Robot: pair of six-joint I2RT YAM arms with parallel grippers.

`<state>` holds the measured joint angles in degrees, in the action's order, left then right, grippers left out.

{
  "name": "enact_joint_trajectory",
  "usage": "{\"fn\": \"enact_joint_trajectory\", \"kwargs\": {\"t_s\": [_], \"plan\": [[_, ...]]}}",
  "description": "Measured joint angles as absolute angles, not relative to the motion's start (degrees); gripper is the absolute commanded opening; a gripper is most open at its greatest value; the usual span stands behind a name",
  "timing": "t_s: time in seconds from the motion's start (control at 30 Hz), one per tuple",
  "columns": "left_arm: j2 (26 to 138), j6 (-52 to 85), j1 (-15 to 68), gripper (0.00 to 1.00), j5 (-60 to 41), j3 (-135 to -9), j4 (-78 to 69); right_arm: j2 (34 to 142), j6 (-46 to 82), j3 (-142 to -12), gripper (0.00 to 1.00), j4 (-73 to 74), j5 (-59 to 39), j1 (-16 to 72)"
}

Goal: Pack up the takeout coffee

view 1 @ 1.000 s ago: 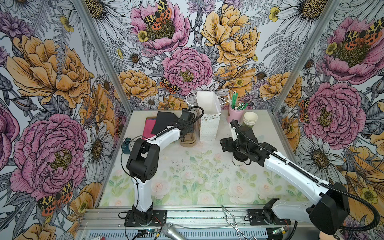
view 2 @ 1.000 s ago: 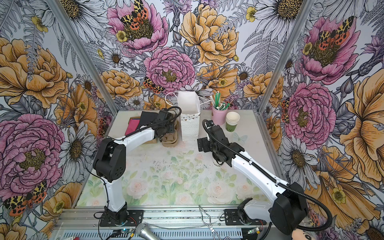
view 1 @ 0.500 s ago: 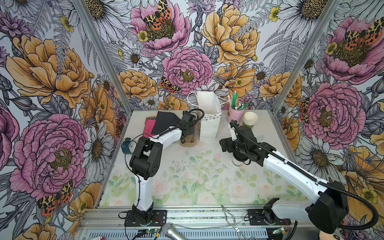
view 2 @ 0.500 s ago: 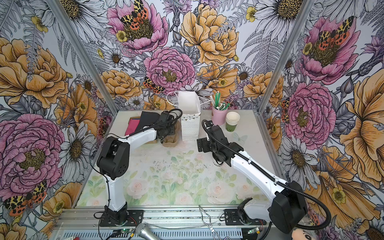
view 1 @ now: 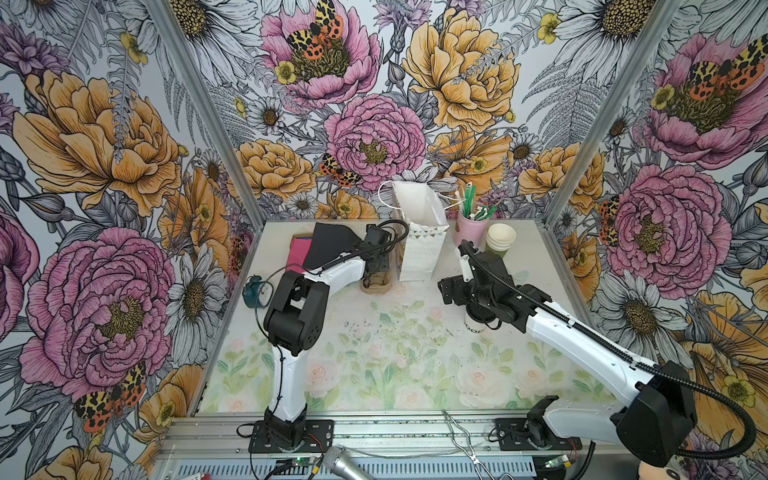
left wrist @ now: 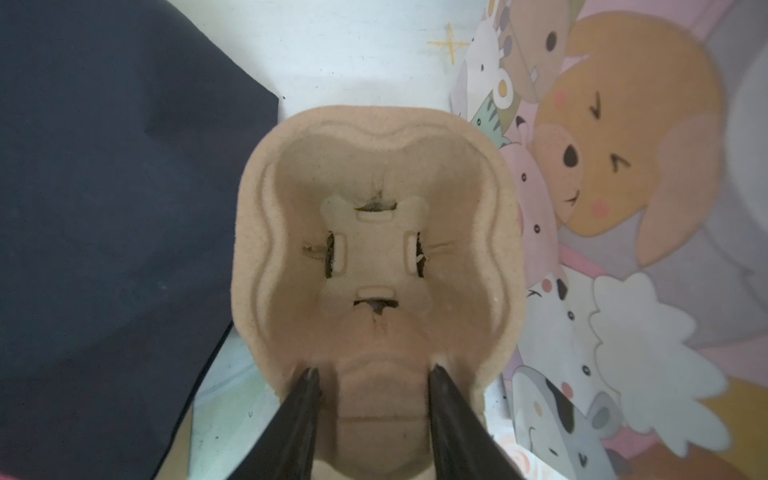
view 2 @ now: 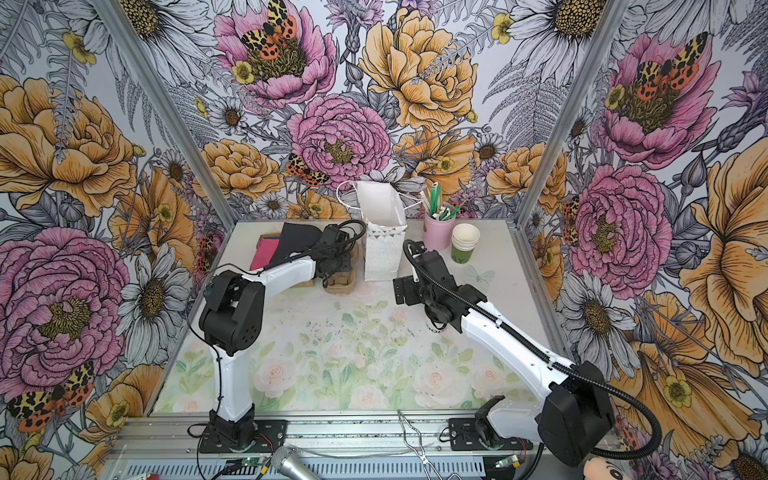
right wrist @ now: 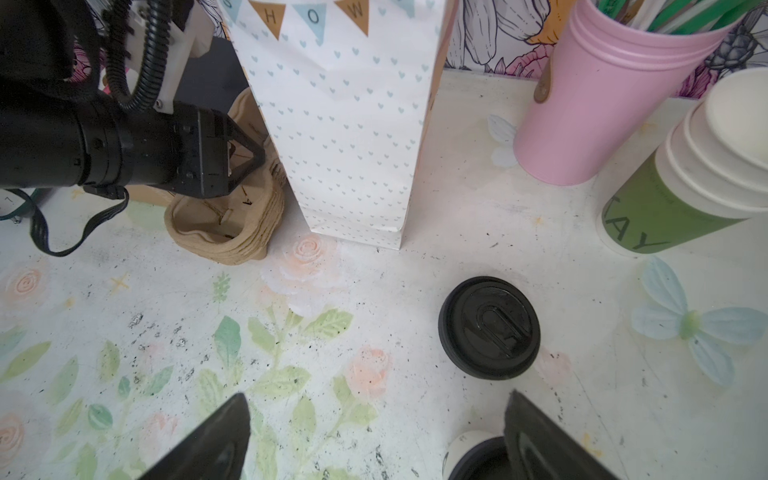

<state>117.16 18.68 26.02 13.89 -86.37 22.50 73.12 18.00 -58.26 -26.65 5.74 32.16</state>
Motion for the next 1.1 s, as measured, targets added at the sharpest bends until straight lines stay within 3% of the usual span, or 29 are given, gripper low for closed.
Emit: {"fn": "enact_joint_trajectory", "kwargs": {"t_s": [0.37,1.1], "plan": [[117.1,18.7,25.98,0.33,13.89,-86.04,21.71,74.08,18.0,-58.26,0.96,-26.65,5.08,32.16],[112.22,19.14,24.73,0.35,13.69,-83.53,20.53,74.72,18.0,-58.26,0.96,-26.65,4.67,32.16]]}}
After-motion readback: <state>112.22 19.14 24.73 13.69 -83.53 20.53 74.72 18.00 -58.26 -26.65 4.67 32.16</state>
